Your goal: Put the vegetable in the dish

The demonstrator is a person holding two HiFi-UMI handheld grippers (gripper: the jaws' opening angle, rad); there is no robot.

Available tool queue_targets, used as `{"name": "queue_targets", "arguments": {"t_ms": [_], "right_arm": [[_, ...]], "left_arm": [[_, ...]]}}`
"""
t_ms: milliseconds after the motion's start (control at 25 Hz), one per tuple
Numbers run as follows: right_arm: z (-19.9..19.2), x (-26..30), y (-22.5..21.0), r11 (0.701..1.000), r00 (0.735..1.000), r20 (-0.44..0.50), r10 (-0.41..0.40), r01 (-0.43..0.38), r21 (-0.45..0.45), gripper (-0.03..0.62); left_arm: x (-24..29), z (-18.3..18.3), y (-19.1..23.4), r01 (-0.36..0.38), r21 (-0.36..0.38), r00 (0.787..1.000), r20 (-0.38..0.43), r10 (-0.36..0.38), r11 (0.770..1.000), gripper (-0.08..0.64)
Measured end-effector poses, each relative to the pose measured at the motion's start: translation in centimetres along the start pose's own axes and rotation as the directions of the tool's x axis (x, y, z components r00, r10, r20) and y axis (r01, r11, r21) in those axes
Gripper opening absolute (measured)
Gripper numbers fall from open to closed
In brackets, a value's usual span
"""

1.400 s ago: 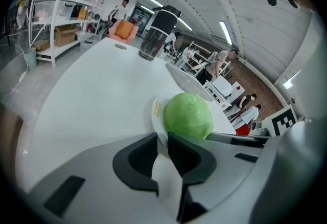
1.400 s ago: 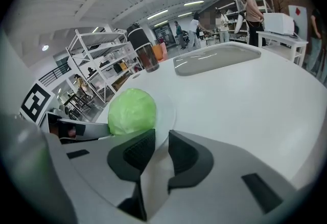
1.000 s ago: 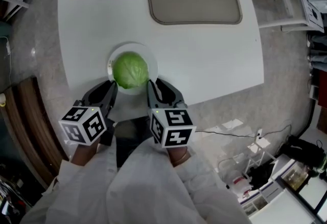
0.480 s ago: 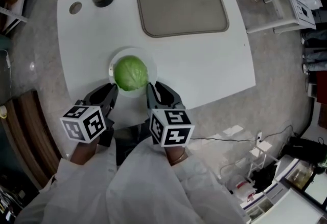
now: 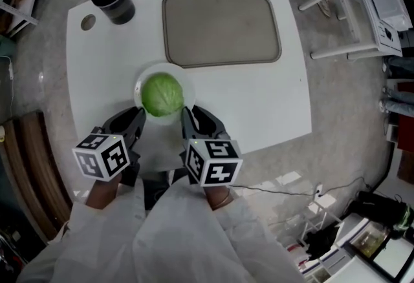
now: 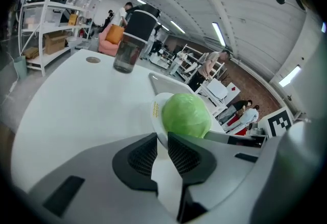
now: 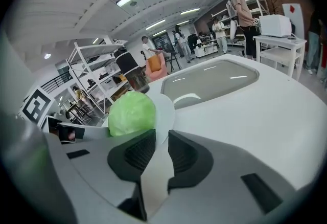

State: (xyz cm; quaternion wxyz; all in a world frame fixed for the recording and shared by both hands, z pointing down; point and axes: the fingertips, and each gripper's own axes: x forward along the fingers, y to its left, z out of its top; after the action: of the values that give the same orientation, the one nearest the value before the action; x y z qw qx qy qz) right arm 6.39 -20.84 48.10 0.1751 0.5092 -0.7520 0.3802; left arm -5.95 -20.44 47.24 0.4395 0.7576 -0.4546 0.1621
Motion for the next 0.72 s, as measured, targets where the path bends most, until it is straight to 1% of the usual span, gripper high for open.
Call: {"name": "queue_targets", "arguments": {"t_ms": [200, 480, 720], "right_arm": [[3.0, 0.6, -3.0, 1.0, 1.0, -0.004, 0.013, -0.013, -0.017, 0.086], [7.4, 0.6, -7.1, 0.999, 1.0, 0.0, 0.018, -0.018, -0.044, 0.086], [11.1, 0.8, -10.2, 0.997, 1.0, 0.002, 0.028, -0.027, -0.071, 0.086]], "left_arm": [[2.6, 2.2, -2.2, -0.02, 0.011, 0.999, 0.028, 0.019, 1.0, 0.064], [6.4, 5.2, -5.4, -0.011, -0.004, 0.999, 0.048, 0.011, 1.0, 0.064], [9.4, 8.1, -7.8, -0.003, 0.002, 0.997, 0.074, 0.003, 1.0, 0.064]]}}
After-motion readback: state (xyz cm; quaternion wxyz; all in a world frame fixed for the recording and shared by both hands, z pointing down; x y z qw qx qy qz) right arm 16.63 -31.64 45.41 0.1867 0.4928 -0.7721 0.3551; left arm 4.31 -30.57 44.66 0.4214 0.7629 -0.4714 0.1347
